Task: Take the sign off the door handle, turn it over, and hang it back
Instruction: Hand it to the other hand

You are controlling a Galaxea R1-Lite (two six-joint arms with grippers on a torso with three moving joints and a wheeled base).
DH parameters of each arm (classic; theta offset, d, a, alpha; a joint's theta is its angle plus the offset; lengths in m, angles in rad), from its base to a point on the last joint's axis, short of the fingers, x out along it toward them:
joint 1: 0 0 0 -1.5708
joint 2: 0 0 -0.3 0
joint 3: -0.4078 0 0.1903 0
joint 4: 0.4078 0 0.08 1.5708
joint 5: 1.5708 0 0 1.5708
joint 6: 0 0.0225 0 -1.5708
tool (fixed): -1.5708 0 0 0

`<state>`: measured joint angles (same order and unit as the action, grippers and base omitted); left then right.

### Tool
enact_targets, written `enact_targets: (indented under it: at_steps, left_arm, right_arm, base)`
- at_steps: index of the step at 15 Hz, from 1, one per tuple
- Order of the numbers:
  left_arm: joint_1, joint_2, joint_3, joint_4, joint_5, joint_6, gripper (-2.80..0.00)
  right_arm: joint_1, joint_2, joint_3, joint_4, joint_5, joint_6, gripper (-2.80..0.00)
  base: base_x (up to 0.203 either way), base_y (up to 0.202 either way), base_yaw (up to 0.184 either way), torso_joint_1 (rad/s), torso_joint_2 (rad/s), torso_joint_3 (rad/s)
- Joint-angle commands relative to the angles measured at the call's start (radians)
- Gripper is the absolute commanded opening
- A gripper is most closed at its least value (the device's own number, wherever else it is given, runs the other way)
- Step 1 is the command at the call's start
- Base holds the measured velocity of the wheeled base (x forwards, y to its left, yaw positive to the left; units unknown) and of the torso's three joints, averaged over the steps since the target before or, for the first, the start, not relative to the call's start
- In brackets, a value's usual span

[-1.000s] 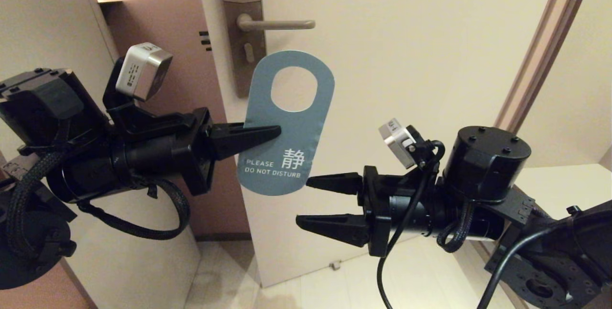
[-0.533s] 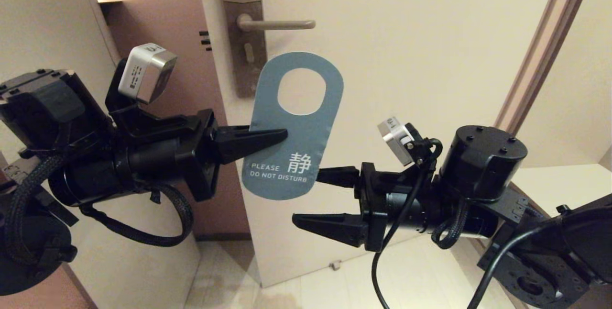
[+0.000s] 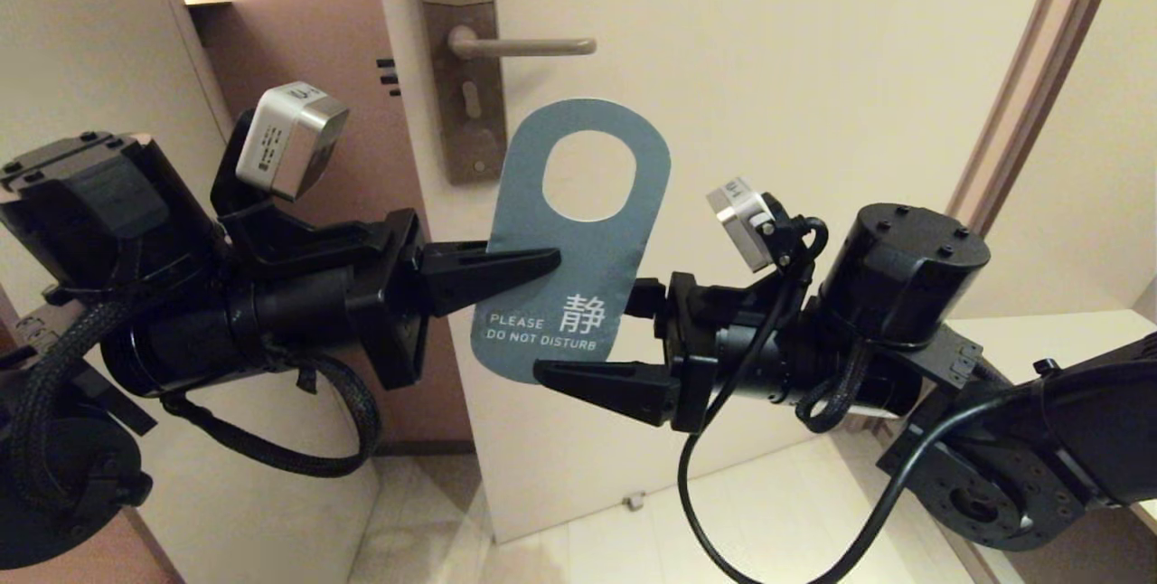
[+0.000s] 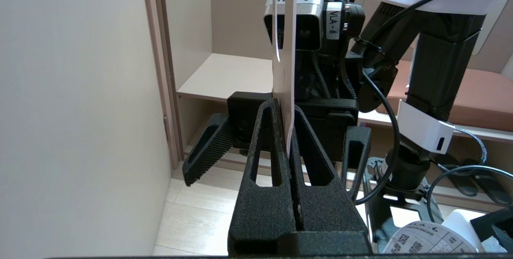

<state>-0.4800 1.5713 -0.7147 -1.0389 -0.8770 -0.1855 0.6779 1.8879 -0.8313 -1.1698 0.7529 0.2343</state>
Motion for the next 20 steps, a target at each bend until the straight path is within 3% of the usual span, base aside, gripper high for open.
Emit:
enact_targets:
  at_steps: [1, 20]
  left_arm:
    - [-0.001, 0.006, -0.003, -0.006, -0.004, -0.001, -2.8]
    - [-0.036, 0.036, -0.04, -0.038, 0.032, -0.014, -2.8]
  right_arm:
    - [0.0, -0.011, -0.002, -0.007, 0.005, 0.003, 0.0]
    - [0.022, -0.012, -0.019, -0.005, 0.005, 0.004, 0.0]
  base:
    - [0.0, 0.0, 0.0, 0.0, 0.0, 0.0]
    - [0.0, 0.0, 0.0, 0.0, 0.0, 0.0]
